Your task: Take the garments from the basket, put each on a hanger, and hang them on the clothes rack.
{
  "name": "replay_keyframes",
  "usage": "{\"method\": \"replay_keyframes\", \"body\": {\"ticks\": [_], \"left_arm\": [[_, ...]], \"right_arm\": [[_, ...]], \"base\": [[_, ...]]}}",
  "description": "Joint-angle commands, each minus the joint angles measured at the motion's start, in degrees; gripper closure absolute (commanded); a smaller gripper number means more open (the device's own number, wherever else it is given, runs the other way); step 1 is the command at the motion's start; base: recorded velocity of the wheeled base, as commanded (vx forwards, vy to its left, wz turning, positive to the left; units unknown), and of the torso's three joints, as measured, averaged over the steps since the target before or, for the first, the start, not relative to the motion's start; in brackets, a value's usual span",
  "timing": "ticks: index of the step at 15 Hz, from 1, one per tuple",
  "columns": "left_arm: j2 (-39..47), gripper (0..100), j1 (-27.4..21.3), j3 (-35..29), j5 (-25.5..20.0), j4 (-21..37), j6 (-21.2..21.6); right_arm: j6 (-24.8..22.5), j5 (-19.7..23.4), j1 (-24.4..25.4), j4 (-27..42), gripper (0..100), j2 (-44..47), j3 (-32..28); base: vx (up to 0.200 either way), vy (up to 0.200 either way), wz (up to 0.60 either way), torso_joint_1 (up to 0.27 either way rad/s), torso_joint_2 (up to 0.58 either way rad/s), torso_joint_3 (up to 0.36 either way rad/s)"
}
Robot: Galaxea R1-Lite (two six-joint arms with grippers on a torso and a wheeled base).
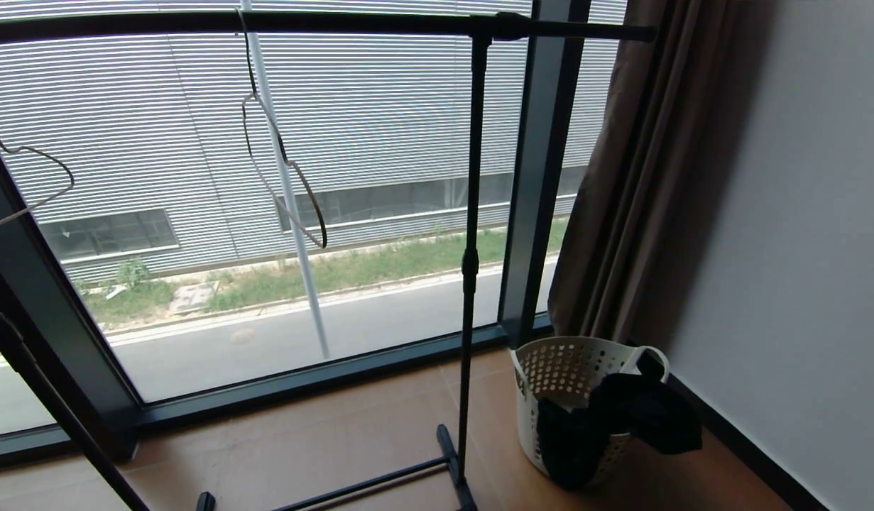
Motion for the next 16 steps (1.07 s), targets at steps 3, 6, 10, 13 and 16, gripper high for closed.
{"method": "replay_keyframes", "body": {"ticks": [3,6,10,13,16], "left_arm": [[0.1,0,0.0,0.0,0.0,0.0,0.0],[0.1,0,0.0,-0.1,0.0,0.1,0.0],[0.1,0,0.0,-0.1,0.0,0.1,0.0],[0.1,0,0.0,0.0,0.0,0.1,0.1],[0.1,0,0.0,-0.1,0.0,0.0,0.0]], "right_arm": [[0.0,0.0,0.0,0.0,0,0.0,0.0],[0.0,0.0,0.0,0.0,0,0.0,0.0],[0.0,0.0,0.0,0.0,0,0.0,0.0],[0.0,0.0,0.0,0.0,0,0.0,0.0],[0.0,0.0,0.0,0.0,0,0.0,0.0]], "base": [[0.0,-0.2,0.0,-0.001,0.0,0.004],[0.0,-0.2,0.0,-0.002,0.0,0.007],[0.1,-0.15,0.0,-0.001,0.0,0.007],[0.133,-0.067,0.0,0.001,0.0,0.007],[0.0,-0.2,0.0,0.007,0.0,0.002]]}}
